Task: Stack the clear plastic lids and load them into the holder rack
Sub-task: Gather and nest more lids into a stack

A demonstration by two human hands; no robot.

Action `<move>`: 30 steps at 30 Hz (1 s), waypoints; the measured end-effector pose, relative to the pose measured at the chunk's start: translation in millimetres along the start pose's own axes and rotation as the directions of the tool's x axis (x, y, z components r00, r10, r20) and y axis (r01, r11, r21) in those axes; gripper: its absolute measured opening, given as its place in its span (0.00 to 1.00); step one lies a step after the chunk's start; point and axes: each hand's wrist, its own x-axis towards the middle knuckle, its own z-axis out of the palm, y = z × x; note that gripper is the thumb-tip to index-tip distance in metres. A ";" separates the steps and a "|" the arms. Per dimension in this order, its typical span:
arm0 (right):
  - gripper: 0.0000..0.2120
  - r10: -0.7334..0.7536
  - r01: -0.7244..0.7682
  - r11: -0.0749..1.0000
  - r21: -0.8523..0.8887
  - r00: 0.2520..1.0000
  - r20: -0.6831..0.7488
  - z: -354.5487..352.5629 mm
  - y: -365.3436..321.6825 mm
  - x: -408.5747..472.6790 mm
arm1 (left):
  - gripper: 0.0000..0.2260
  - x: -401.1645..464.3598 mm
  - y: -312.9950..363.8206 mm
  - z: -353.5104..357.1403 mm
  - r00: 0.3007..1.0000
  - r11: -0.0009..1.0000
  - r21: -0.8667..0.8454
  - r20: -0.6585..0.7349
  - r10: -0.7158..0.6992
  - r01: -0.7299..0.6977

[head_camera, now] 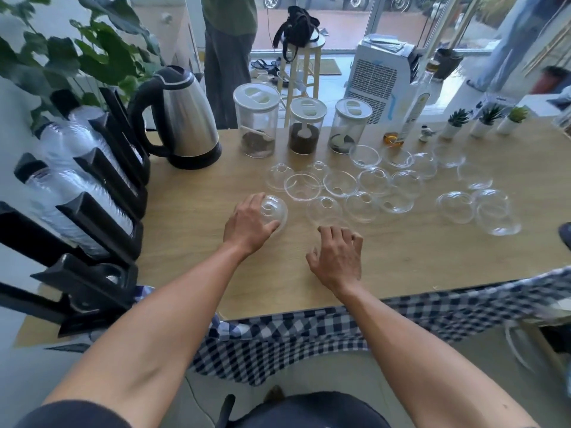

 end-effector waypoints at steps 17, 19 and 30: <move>0.07 0.371 -0.409 0.139 0.902 0.866 0.335 -43.2 -36.9 63.1 | 0.25 5.8 -21.5 2.2 0.983 0.955 -0.252 -0.051 -0.175 0.157; 0.06 0.332 -0.499 -0.080 0.863 0.803 0.495 -35.7 -41.9 73.7 | 0.23 9.1 -26.1 -1.0 0.974 0.933 -0.306 -0.063 -0.219 0.190; 0.07 0.227 -0.643 -0.257 0.721 0.685 0.692 4.8 -67.9 88.8 | 0.17 10.7 -30.9 5.0 0.938 0.817 -0.510 -0.056 -0.343 0.268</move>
